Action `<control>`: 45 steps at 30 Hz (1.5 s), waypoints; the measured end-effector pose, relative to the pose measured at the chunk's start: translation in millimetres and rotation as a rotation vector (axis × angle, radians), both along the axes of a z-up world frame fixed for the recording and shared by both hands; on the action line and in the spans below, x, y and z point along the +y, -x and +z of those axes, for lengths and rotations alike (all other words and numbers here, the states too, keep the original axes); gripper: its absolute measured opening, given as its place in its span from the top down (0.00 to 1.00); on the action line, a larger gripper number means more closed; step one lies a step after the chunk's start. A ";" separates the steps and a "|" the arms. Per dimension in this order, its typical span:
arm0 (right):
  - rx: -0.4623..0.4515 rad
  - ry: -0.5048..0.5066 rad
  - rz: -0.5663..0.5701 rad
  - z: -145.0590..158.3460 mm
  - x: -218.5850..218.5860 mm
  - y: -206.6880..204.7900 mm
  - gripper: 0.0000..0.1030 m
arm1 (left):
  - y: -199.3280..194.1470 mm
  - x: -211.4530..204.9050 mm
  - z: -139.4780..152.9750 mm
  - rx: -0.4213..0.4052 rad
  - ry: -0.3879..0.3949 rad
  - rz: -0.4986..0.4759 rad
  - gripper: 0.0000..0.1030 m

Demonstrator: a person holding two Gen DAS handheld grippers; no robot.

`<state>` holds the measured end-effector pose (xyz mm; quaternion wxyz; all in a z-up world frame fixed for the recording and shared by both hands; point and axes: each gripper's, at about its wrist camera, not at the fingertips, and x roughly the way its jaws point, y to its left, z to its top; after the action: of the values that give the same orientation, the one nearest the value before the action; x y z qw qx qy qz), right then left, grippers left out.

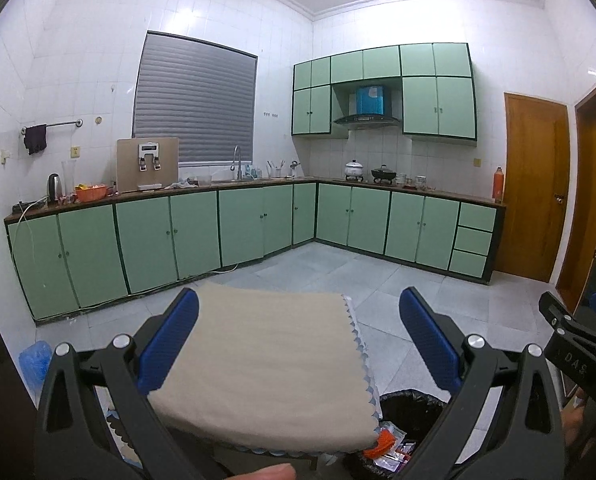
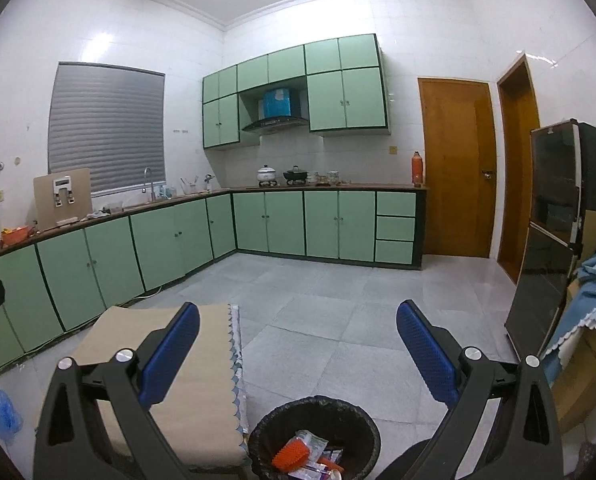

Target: Collect trash

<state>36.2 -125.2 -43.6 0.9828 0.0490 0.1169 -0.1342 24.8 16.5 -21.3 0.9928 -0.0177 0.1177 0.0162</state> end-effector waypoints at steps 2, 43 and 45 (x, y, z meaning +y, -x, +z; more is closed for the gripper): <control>0.005 0.000 -0.002 0.1 -0.2 -0.8 0.06 | 1.7 3.1 -0.1 0.003 0.003 0.000 0.05; 0.035 0.021 -0.083 3.9 -5.1 -3.4 0.06 | -0.8 6.3 -7.4 -0.005 0.010 -0.043 0.05; 0.038 0.020 -0.081 2.8 -6.0 -3.2 0.06 | -1.4 6.9 -7.7 -0.003 0.012 -0.043 0.05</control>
<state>39.5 -131.2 -40.8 0.9746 0.0413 0.1321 -0.1761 26.2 23.4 -29.0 0.9929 -0.0214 0.1167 -0.0059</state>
